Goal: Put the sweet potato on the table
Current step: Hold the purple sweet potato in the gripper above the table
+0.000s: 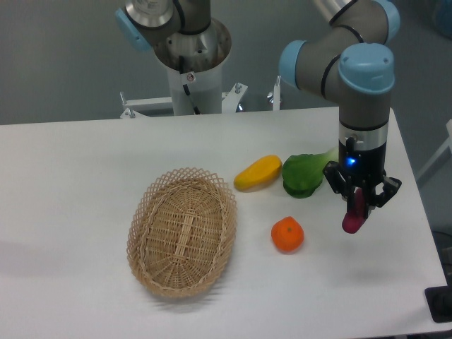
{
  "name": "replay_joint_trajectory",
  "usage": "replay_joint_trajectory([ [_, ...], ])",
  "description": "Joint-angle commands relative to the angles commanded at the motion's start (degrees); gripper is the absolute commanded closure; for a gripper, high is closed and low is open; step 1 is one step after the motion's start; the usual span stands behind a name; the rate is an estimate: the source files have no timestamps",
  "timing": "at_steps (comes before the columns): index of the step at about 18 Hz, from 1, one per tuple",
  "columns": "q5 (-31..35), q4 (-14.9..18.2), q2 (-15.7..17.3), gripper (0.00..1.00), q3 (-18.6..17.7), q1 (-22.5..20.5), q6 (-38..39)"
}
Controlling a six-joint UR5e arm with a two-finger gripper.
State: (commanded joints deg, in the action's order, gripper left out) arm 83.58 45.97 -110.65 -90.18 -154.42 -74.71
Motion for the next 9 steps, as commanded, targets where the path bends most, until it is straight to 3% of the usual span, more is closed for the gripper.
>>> replay_joint_trajectory([
  [9, 0.00, 0.35, 0.53, 0.70, 0.53, 0.52, 1.14],
])
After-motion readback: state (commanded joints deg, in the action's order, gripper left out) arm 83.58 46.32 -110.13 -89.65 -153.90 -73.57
